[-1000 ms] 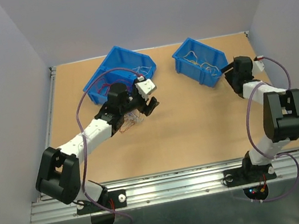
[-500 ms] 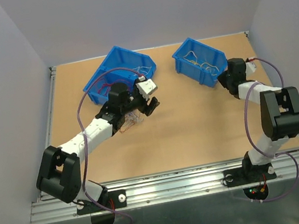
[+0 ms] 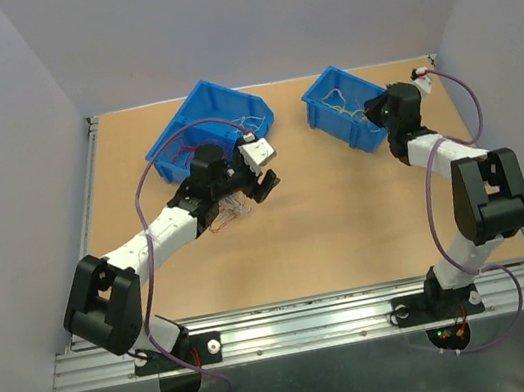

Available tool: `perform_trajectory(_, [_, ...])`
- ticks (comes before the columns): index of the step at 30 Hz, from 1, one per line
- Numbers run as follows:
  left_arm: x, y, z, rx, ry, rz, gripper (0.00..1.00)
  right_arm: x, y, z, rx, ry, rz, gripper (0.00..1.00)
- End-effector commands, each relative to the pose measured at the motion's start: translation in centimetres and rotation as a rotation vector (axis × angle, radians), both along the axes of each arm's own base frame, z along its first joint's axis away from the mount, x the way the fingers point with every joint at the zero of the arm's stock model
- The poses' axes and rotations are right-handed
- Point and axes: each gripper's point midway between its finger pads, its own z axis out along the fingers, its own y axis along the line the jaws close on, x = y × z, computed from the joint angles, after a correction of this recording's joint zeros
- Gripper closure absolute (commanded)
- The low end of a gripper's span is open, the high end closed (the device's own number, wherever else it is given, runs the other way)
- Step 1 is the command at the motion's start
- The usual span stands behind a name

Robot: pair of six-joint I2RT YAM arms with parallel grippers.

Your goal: Untangle the cables

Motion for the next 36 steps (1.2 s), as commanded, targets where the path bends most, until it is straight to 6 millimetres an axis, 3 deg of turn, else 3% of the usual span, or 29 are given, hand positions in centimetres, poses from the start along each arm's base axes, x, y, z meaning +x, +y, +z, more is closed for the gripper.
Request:
perform_trajectory(1, [0.6, -0.8, 2.6, -0.028, -0.063, -0.012, 0.22, 3.6, 1.0, 1.3, 0.013, -0.072, 0.051, 1.00])
perform_trajectory(2, [0.6, -0.7, 2.5, -0.025, -0.062, -0.011, 0.22, 4.3, 1.1, 1.7, 0.022, -0.086, 0.054, 0.99])
perform_trajectory(6, [0.7, -0.7, 2.4, -0.023, -0.063, -0.009, 0.22, 6.2, 0.5, -0.8, 0.053, -0.051, 0.039, 0.99])
perform_trajectory(7, [0.7, -0.7, 2.3, -0.022, -0.062, -0.009, 0.22, 6.8, 0.3, -0.5, 0.061, -0.061, 0.033, 0.99])
perform_trajectory(8, [0.7, -0.8, 2.4, -0.021, -0.065, -0.008, 0.22, 7.4, 0.1, -1.9, 0.069, -0.039, 0.030, 0.99])
perform_trajectory(11, [0.8, -0.8, 2.3, -0.017, -0.061, -0.002, 0.22, 8.7, -0.1, -2.5, 0.089, -0.038, 0.022, 0.99])
perform_trajectory(12, [0.9, -0.7, 2.3, -0.017, -0.061, 0.003, 0.22, 9.1, -0.1, -4.0, 0.090, -0.012, 0.020, 0.99])
perform_trajectory(14, [1.0, -0.7, 2.2, -0.014, -0.062, 0.005, 0.22, 9.9, -0.2, -4.7, 0.089, 0.005, 0.023, 0.91])
perform_trajectory(15, [1.1, -0.7, 2.1, -0.012, -0.062, 0.006, 0.22, 10.0, -0.2, -6.7, 0.086, 0.054, 0.022, 0.87])
perform_trajectory(16, [1.2, -0.6, 2.1, -0.010, -0.063, 0.013, 0.22, 10.1, -0.1, -7.4, 0.082, 0.075, 0.028, 0.78])
perform_trajectory(20, [1.9, -0.4, 1.7, 0.007, -0.062, 0.049, 0.22, 10.0, -0.2, -7.9, 0.043, 0.107, 0.046, 0.66])
perform_trajectory(21, [2.0, -0.3, 1.6, 0.012, -0.062, 0.061, 0.22, 9.8, -0.1, -7.5, 0.025, 0.102, 0.058, 0.63])
perform_trajectory(22, [2.5, 0.0, 1.5, 0.020, -0.066, 0.087, 0.22, 9.7, -0.1, -5.0, 0.002, 0.043, 0.076, 0.61])
perform_trajectory(24, [2.8, 0.2, 1.4, 0.029, -0.068, 0.108, 0.21, 8.4, 0.0, -4.2, -0.045, 0.023, 0.102, 0.56])
perform_trajectory(29, [3.9, 1.3, 1.5, 0.053, -0.084, 0.194, 0.18, 5.3, 0.0, 2.2, -0.127, -0.137, 0.130, 0.40])
perform_trajectory(36, [5.0, 2.5, 2.1, 0.093, -0.096, 0.276, 0.06, 0.0, 0.5, 4.5, -0.230, -0.181, 0.179, 0.15])
